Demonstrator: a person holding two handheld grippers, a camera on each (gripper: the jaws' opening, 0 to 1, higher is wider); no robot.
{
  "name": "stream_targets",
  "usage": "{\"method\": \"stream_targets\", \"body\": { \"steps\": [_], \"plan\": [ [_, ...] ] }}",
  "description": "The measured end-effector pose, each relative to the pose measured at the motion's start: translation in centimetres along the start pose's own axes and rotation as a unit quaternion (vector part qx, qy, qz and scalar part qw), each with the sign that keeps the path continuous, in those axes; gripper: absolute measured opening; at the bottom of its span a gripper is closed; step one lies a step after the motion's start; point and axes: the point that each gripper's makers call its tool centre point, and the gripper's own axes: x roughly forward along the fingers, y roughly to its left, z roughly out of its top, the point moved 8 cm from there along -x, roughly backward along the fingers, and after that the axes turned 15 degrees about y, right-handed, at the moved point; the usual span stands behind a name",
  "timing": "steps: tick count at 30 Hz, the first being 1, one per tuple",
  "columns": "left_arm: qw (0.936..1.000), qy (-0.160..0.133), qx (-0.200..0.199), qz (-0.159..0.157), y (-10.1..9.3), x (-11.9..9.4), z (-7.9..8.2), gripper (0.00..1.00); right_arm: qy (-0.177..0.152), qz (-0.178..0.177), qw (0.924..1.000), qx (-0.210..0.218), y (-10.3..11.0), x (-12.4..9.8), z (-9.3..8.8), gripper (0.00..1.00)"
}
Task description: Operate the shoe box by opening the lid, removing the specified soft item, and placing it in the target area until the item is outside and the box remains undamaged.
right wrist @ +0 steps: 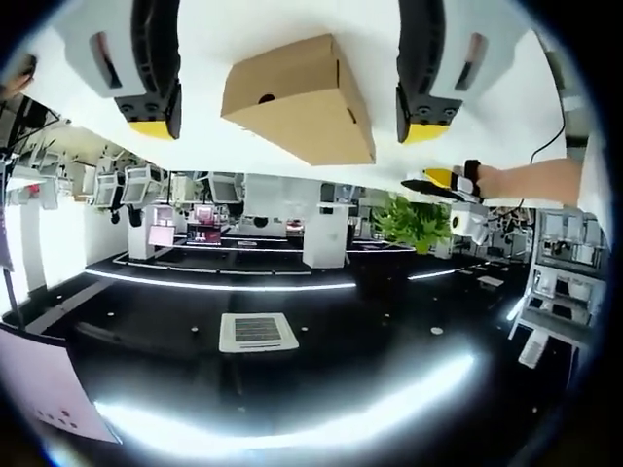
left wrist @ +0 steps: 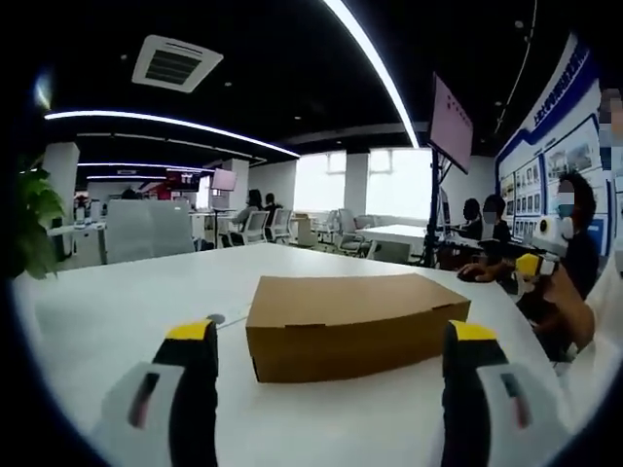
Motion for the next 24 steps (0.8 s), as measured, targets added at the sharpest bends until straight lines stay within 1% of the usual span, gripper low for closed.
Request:
{"method": "stream_targets", "body": {
  "steps": [2,5,8,12,14,16,19,20,21,24],
  "plan": [
    [1.0,0.005,0.002,-0.005,0.0,0.5,0.0,0.99,0.0,0.001,1.0,-0.004,0.2,0.3,-0.2,0.97],
    [0.9998,0.017,0.011,-0.009,-0.1,1.2,-0.3,0.99,0.003,0.008,0.9999,-0.007,0.8,0.8,-0.6,0.97],
    [0.9995,0.025,0.017,-0.009,-0.1,1.6,-0.5,0.99,0.015,0.01,0.9998,-0.007,1.0,1.0,-0.9,0.96],
    [0.9996,0.019,0.01,-0.017,0.6,1.9,-0.3,0.99,0.026,-0.004,0.9996,-0.009,0.7,1.0,-1.0,0.94],
    [0.9996,0.019,0.009,-0.018,0.8,2.1,-0.4,0.99,0.026,-0.008,0.9996,-0.006,0.6,1.0,-1.0,0.94],
    [0.9993,0.03,0.017,-0.016,1.0,2.2,-0.7,0.99,0.025,-0.007,0.9996,-0.004,0.5,1.0,-1.1,0.95],
    [0.9992,0.03,0.022,-0.015,0.8,2.3,-0.8,0.99,0.027,-0.005,0.9996,-0.002,0.6,1.1,-1.2,0.97],
    [0.9993,0.027,0.02,-0.017,0.9,2.4,-0.8,0.99,0.026,-0.002,0.9997,0.0,0.6,1.1,-1.3,0.99],
    [0.9993,0.025,0.02,-0.019,0.9,2.4,-0.8,0.99,0.016,0.006,0.9998,0.005,0.8,1.3,-1.2,1.0],
    [0.9991,0.028,0.021,-0.023,0.7,2.8,-1.1,0.99,0.016,0.017,0.9996,0.014,1.1,1.5,-1.3,1.0]
  ]
}}
